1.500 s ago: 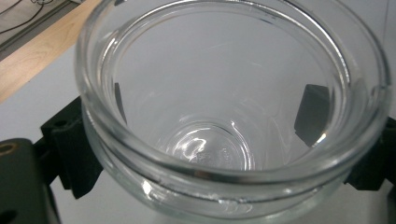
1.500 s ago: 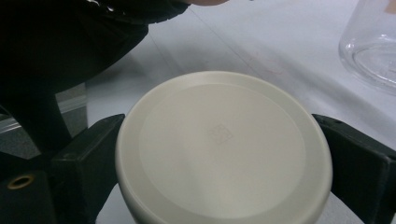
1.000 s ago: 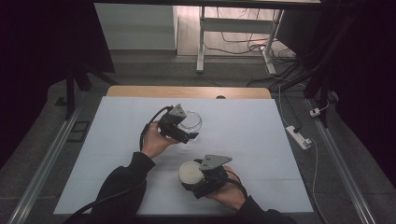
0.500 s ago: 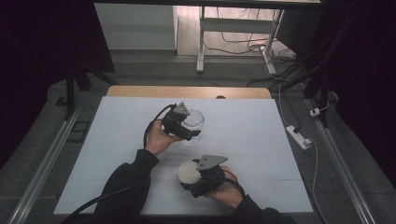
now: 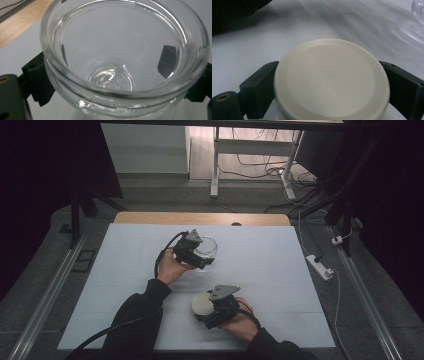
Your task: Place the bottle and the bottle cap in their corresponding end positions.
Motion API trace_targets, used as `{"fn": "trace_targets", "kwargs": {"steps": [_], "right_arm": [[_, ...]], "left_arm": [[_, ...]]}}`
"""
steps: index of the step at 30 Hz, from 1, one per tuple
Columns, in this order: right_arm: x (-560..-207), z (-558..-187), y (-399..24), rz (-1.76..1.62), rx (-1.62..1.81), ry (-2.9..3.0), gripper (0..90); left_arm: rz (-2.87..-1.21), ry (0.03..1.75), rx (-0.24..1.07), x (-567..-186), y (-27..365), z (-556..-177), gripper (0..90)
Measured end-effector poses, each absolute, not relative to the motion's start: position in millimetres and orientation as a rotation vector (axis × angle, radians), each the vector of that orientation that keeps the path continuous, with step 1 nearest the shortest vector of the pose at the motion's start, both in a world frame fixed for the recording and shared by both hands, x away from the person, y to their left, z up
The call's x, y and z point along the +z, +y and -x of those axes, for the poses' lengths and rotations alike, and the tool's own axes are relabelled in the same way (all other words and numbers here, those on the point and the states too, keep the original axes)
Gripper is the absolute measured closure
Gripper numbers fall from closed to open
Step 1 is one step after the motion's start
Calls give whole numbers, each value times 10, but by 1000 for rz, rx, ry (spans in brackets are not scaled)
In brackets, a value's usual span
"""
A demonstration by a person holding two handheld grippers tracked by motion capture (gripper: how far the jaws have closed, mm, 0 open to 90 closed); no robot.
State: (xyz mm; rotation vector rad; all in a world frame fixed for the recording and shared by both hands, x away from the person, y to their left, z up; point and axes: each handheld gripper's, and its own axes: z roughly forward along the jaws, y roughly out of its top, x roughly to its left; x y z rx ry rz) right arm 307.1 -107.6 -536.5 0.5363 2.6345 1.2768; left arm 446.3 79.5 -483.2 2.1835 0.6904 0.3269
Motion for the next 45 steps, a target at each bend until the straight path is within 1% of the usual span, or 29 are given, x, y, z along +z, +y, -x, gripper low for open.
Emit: {"fn": "trace_targets", "kwargs": {"steps": [17,30,33,38,45], "right_arm": [[-5402,-3161,-1026,-607,1194,2698,70],[-5408,-3161,-1001,-601,1153,2711,64],[-5405,-3169,-1009,-611,1163,2713,37],[-5396,-3181,-1031,-635,1192,2711,20],[-5345,-3168,-1047,-637,1215,2690,9]], "left_arm": [[-2193,698,323,-5011,750,-4521,72],[-2177,716,291,-5046,805,-4530,65],[-2206,740,274,-5062,759,-4534,34],[-2190,750,256,-5068,765,-4524,1],[-2163,767,221,-5061,860,-4472,0]]}}
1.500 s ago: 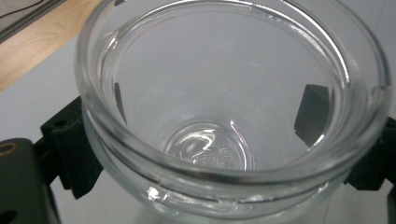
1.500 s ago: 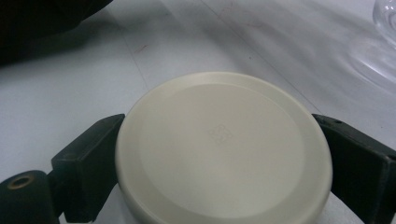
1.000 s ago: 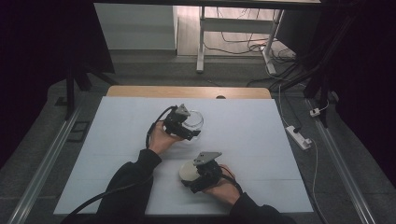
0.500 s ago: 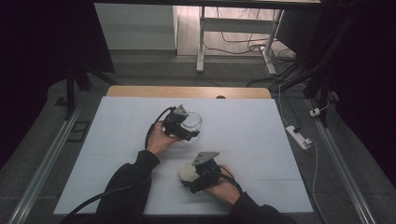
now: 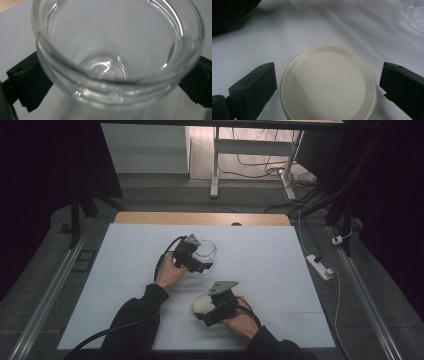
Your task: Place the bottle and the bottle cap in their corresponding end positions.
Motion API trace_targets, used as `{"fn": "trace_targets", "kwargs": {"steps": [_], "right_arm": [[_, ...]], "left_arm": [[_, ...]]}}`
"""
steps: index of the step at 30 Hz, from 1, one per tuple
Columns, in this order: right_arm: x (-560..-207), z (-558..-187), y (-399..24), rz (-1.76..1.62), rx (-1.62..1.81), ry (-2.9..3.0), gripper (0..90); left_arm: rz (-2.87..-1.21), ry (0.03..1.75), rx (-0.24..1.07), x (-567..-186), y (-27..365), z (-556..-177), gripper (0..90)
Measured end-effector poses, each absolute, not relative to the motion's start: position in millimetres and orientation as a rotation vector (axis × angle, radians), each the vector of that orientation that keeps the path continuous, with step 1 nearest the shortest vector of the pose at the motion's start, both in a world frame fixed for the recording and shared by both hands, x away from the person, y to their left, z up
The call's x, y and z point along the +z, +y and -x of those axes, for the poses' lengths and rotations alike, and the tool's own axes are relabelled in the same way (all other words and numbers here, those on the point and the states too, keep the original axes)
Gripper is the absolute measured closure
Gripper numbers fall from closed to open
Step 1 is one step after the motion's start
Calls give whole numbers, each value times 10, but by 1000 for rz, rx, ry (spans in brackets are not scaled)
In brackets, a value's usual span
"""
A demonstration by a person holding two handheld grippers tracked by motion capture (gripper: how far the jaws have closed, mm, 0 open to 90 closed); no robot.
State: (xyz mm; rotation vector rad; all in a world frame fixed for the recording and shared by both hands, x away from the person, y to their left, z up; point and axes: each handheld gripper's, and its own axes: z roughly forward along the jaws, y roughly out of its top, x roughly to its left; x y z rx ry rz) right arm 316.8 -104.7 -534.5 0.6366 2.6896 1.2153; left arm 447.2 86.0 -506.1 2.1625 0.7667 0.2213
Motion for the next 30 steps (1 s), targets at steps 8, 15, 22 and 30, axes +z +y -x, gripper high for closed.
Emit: {"fn": "trace_targets", "kwargs": {"steps": [8,15,22,30], "right_arm": [[-5274,-3161,-1088,-650,1239,2664,9],[-5220,-3147,-1130,-653,1249,2657,8],[-5166,-3139,-1199,-677,1251,2656,8],[-5142,-3155,-1323,-758,1228,2663,0]], "left_arm": [[-2165,764,218,-5087,989,-4316,0],[-2161,761,207,-5083,1090,-4147,0],[-2178,775,195,-5095,1186,-3984,0],[-2203,783,163,-5100,1301,-3749,0]]}}
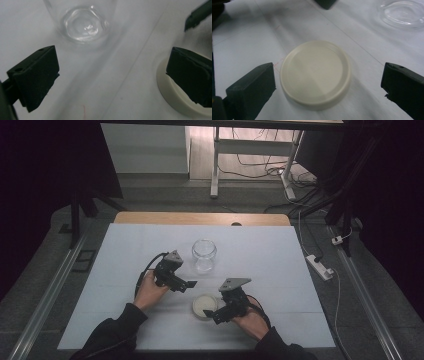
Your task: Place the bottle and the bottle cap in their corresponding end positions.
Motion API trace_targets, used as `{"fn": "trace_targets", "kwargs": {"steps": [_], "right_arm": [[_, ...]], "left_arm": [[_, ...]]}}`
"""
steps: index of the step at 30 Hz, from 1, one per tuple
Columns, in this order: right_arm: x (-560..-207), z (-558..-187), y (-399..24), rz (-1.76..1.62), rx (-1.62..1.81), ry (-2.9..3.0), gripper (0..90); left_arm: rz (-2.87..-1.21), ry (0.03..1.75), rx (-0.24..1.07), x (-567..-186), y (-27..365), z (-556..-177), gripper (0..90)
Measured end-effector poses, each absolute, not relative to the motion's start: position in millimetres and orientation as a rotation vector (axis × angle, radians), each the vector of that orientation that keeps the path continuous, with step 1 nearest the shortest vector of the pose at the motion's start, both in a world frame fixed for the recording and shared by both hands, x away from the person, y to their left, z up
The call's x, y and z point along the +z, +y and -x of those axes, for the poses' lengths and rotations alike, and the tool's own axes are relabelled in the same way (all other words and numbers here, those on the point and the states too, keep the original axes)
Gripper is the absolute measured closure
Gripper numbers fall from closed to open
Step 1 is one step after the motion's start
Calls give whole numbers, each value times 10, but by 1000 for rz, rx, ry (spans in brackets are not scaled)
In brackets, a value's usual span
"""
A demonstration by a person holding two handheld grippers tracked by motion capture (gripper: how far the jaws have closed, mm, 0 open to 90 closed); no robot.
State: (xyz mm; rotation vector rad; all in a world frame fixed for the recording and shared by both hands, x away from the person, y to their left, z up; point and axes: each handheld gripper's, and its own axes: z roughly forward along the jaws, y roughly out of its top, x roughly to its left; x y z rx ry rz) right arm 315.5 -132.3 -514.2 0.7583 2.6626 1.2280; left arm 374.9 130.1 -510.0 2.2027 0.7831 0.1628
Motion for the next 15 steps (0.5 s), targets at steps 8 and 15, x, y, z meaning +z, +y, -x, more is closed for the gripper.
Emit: {"fn": "trace_targets", "kwargs": {"steps": [8,15], "right_arm": [[-5102,-3176,-1495,-818,1187,2628,0],[-5100,-3204,-1684,-871,1127,2600,0]], "left_arm": [[-2218,827,147,-5124,1467,-3510,0],[-2228,872,143,-5162,1614,-3302,0]]}}
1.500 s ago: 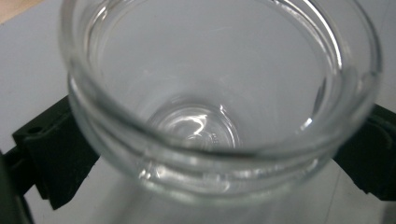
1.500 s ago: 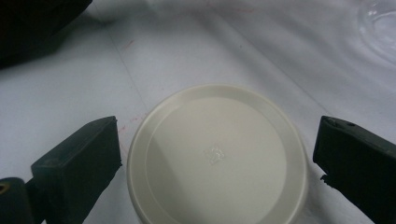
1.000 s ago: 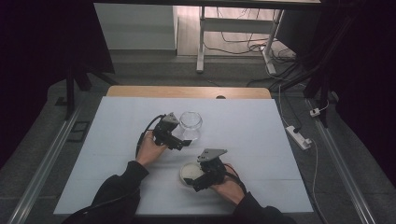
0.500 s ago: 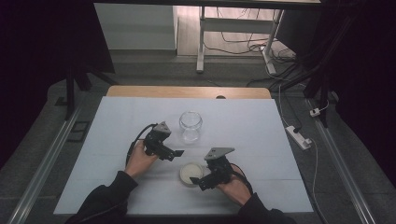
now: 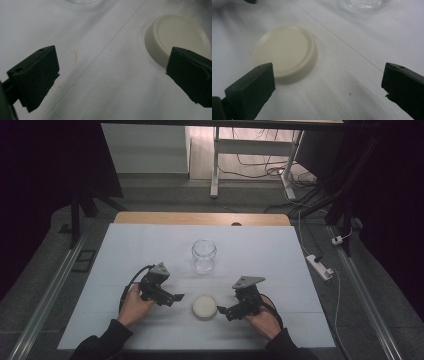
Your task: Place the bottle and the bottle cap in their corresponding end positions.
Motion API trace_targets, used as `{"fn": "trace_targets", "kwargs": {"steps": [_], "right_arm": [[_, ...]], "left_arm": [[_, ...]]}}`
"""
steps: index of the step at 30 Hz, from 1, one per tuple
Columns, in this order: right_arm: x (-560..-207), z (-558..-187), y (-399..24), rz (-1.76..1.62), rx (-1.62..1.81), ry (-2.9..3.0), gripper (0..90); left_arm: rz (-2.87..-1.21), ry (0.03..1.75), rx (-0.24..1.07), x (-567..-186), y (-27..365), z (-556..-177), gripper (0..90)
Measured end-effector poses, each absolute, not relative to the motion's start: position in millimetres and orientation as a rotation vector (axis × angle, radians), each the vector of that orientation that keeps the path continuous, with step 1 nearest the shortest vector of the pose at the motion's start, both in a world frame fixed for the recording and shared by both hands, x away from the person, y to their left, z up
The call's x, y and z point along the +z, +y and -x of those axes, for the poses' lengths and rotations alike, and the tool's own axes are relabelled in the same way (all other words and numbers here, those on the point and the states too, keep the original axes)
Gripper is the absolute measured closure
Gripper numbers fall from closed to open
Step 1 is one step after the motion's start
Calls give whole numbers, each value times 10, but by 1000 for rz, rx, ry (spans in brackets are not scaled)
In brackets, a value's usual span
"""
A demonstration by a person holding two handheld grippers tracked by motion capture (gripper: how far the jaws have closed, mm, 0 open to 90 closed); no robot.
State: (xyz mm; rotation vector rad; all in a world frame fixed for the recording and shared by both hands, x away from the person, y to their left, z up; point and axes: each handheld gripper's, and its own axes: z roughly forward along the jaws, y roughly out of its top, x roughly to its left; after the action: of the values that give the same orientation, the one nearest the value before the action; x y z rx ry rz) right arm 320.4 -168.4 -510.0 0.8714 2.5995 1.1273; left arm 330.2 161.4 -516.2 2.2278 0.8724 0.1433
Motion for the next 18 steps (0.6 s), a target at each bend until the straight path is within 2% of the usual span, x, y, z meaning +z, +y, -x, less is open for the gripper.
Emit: {"fn": "trace_targets", "kwargs": {"steps": [18], "right_arm": [[-5084,-3078,-2134,-977,1050,2552,0]], "left_arm": [[-2198,977,164,-5188,2001,-2785,0]]}}
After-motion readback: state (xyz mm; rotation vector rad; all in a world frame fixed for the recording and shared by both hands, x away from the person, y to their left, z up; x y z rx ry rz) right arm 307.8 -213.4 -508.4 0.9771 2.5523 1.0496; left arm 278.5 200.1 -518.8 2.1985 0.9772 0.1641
